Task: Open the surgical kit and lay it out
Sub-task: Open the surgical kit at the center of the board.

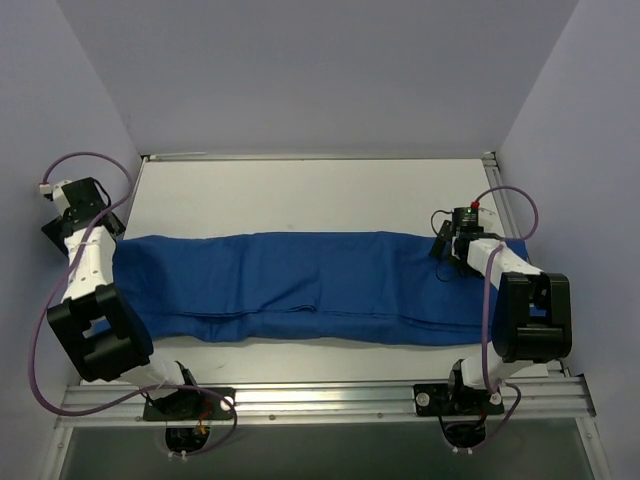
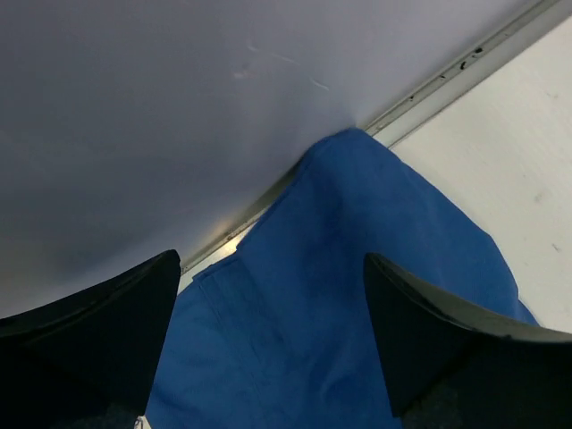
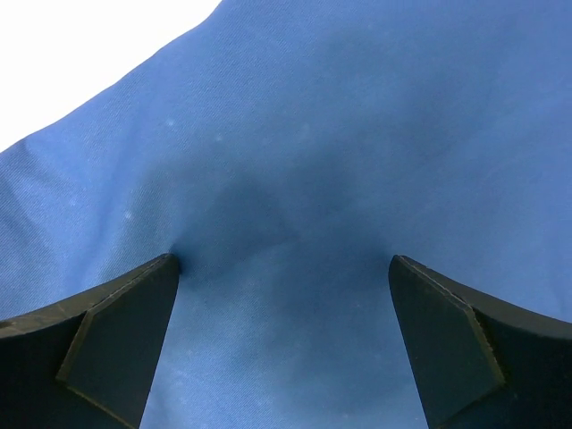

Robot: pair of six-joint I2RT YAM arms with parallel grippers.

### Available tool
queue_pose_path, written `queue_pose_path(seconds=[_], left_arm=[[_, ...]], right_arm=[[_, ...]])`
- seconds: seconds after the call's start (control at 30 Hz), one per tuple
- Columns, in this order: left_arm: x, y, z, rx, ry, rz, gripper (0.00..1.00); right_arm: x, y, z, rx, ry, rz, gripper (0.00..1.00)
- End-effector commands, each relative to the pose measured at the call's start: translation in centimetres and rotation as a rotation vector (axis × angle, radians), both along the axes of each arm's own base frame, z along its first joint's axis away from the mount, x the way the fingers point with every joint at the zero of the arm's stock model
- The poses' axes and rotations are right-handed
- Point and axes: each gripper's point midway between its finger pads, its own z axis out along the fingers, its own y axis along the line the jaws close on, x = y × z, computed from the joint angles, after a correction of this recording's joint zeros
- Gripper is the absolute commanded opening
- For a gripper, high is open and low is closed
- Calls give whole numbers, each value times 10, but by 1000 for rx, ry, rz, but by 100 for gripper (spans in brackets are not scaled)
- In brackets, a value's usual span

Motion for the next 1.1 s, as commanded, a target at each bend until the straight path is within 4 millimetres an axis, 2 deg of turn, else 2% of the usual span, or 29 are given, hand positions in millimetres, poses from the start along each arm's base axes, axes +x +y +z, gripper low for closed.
queue_pose_path(seconds=[0.0,0.03,0.07,0.1,0.13,0.17,0.2,0.27,0.3,0.33,0.37,0.4,0.47,0.5,0.53,0.57,0.6,0.63,0.67,0.7,0.77,0.8,0.9,0.93,0.97,1.07], left_arm=[[-1,7,24,-37,-33,63,94],[3,3,30,-52,-58,48,94],[12,-11,31,-115,-100,-14,94],[16,-20,46,-128,-164,-57,94],[19,-34,44,-161,-190,-102,94],[24,-48,50,-196,-241,-131,94],[27,-69,67,-237,-316,-194,94],[32,-114,74,-298,-355,-302,94],[22,-126,87,-269,-374,-304,94],[16,-139,89,-260,-363,-302,94],[15,-170,92,-293,-370,-330,94],[-3,-182,91,-316,-346,-329,94],[-20,-206,78,-394,-321,-320,94],[-41,-210,71,-427,-290,-301,94],[-53,-217,62,-472,-264,-298,94],[-68,-222,42,-522,-225,-260,94],[-88,-227,37,-553,-213,-254,94],[-99,-238,29,-615,-199,-267,94],[-112,-245,30,-661,-243,-270,94],[-126,-252,9,-706,-209,-257,94],[-141,-267,-1,-803,-226,-252,94],[-154,-269,-13,-820,-233,-242,94],[-165,-272,-24,-862,-285,-215,94],[-167,-274,-34,-876,-276,-205,94],[-162,-276,-32,-893,-318,-210,94],[-154,-277,-43,-916,-352,-187,94]], right_arm=[[2,-9,21,-55,-23,-22,99],[3,-7,25,-51,-37,-20,100],[3,-6,27,-45,-41,-15,100],[3,-6,33,-43,-58,-14,100],[4,-3,37,-28,-70,-6,100],[3,-1,40,-20,-78,-1,100],[4,2,49,-11,-107,9,100],[0,8,56,19,-127,27,100],[-2,12,67,37,-161,21,100],[-5,14,70,49,-171,24,100],[-7,22,72,86,-180,48,100],[-14,25,77,101,-198,56,100],[-20,38,80,167,-218,79,100],[-26,43,83,190,-240,87,100],[-28,48,85,216,-252,93,100],[-32,56,85,258,-251,114,100],[-38,59,86,273,-264,114,100],[-40,61,86,293,-275,104,100],[-41,63,87,304,-289,102,100],[-46,67,83,325,-296,106,100],[-47,70,83,349,-317,94,100],[-48,71,84,359,-326,94,100],[-52,72,79,370,-324,86,100],[-54,73,76,372,-321,85,100],[-54,73,76,374,-325,88,100],[-57,75,75,383,-324,88,100]])
